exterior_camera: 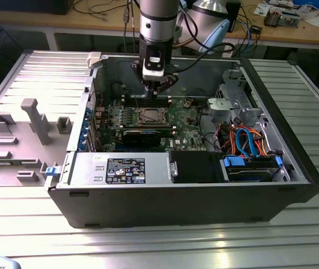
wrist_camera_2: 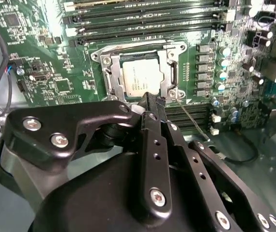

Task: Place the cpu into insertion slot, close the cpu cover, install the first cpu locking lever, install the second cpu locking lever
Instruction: 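Install the first cpu locking lever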

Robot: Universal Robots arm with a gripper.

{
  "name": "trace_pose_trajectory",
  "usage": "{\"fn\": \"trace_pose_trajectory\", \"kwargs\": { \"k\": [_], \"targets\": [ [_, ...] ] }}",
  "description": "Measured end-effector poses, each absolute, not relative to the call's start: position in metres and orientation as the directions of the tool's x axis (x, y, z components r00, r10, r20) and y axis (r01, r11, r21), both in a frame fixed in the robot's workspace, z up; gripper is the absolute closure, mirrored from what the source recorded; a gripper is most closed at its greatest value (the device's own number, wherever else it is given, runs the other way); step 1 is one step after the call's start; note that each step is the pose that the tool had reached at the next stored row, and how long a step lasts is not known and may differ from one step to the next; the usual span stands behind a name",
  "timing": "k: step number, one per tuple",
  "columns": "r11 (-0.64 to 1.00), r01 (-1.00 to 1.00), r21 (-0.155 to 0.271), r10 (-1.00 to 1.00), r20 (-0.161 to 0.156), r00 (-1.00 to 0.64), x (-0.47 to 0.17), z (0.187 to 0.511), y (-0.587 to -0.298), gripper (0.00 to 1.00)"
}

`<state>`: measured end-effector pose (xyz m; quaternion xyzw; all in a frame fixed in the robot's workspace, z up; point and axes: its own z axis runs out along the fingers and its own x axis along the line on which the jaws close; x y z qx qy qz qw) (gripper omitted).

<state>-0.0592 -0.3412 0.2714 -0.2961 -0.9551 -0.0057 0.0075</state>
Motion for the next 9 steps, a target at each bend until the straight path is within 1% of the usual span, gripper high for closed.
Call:
{"fn": "trace_pose_trajectory", "kwargs": {
  "k": [4, 9],
  "targets": [
    [0.859, 0.512, 0.006, 0.511, 0.018, -0.859, -0.0593, 0.2714, -0.3413, 0.89],
    [0.933, 0.359, 0.006, 0.359, 0.018, -0.933, -0.0593, 0.2712, -0.3413, 0.89]
  ]
}}
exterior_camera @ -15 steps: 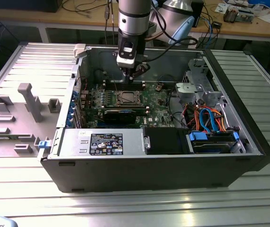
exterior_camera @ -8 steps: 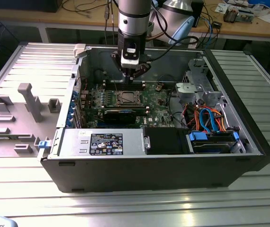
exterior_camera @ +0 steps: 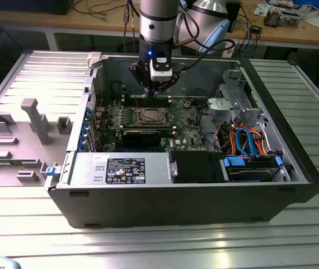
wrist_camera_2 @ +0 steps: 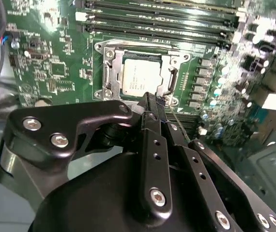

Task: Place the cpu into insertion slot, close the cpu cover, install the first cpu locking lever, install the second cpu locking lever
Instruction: 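Install the first cpu locking lever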

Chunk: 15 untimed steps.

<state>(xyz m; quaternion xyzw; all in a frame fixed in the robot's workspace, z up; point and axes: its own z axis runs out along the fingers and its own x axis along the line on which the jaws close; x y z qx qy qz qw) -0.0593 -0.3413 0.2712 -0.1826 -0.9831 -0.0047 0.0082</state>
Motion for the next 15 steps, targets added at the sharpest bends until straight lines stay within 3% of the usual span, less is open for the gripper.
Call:
{"fn": "trace_pose_trajectory", "kwargs": {
  "k": [4, 10, 15],
  "targets": [
    [0.964, 0.265, 0.007, 0.265, 0.017, -0.964, -0.0605, 0.2704, -0.3413, 0.89],
    [0.970, 0.244, 0.016, 0.244, -0.022, -0.970, -0.0642, 0.2677, -0.3407, 0.89],
    [0.990, 0.138, 0.016, 0.139, -0.022, -0.990, -0.0642, 0.2664, -0.3408, 0.89]
  ]
}}
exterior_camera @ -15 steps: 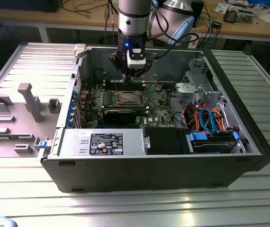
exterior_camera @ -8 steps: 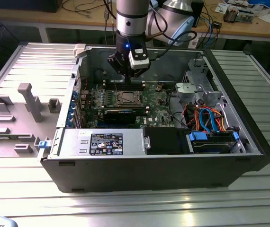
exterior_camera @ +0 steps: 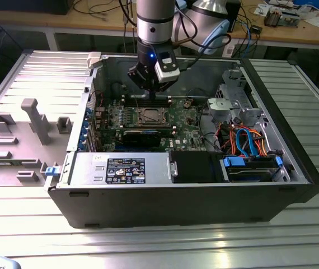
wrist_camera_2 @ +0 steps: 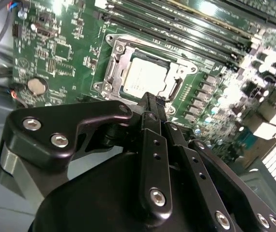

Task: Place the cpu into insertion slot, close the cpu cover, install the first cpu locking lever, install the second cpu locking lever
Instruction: 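Install the first cpu locking lever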

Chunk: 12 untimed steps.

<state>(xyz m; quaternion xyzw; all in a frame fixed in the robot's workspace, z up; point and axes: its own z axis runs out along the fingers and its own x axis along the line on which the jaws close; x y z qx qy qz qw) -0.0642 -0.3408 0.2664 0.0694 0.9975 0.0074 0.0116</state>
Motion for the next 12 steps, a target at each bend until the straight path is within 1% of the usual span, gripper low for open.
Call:
{"fn": "trace_pose_trajectory", "kwargs": {
  "k": [5, 12],
  "targets": [
    [0.997, 0.069, 0.018, 0.069, -0.022, -0.997, -0.067, 0.265, -0.341, 0.89],
    [0.998, 0.068, 0.019, 0.068, -0.022, -0.997, -0.090, 0.263, -0.341, 0.89]
  ]
}}
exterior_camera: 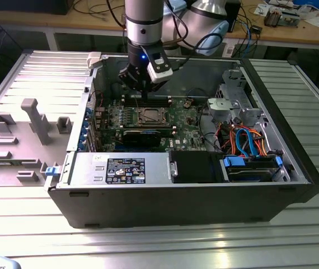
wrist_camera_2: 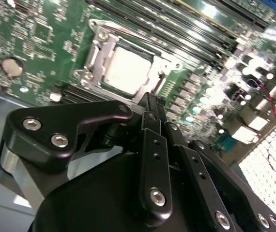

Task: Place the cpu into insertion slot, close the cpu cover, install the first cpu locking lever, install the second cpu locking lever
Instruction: 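Install the first cpu locking lever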

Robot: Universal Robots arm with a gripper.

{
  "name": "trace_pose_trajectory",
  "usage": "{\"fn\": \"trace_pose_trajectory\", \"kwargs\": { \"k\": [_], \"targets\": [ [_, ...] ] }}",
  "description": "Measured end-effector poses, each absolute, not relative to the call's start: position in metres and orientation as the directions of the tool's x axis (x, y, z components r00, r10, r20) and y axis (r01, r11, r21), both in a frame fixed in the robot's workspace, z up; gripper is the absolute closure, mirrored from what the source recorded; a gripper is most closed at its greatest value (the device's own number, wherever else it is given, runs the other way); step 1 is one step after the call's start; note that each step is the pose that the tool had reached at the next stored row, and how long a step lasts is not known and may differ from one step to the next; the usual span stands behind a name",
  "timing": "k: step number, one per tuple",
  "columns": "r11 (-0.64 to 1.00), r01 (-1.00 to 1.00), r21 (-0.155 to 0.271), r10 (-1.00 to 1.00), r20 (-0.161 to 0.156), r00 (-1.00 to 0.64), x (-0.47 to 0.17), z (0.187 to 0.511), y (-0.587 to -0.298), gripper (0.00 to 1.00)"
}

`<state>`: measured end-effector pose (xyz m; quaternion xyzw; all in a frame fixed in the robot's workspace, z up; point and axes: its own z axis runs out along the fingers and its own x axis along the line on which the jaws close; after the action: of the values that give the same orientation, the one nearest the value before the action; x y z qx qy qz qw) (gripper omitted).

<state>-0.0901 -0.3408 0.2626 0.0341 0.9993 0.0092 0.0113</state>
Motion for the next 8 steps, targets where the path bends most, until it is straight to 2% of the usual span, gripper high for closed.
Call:
{"fn": "trace_pose_trajectory", "kwargs": {
  "k": [8],
  "targets": [
    [0.998, 0.064, 0.024, 0.065, -0.022, -0.998, -0.117, 0.260, -0.340, 0.89]
  ]
}}
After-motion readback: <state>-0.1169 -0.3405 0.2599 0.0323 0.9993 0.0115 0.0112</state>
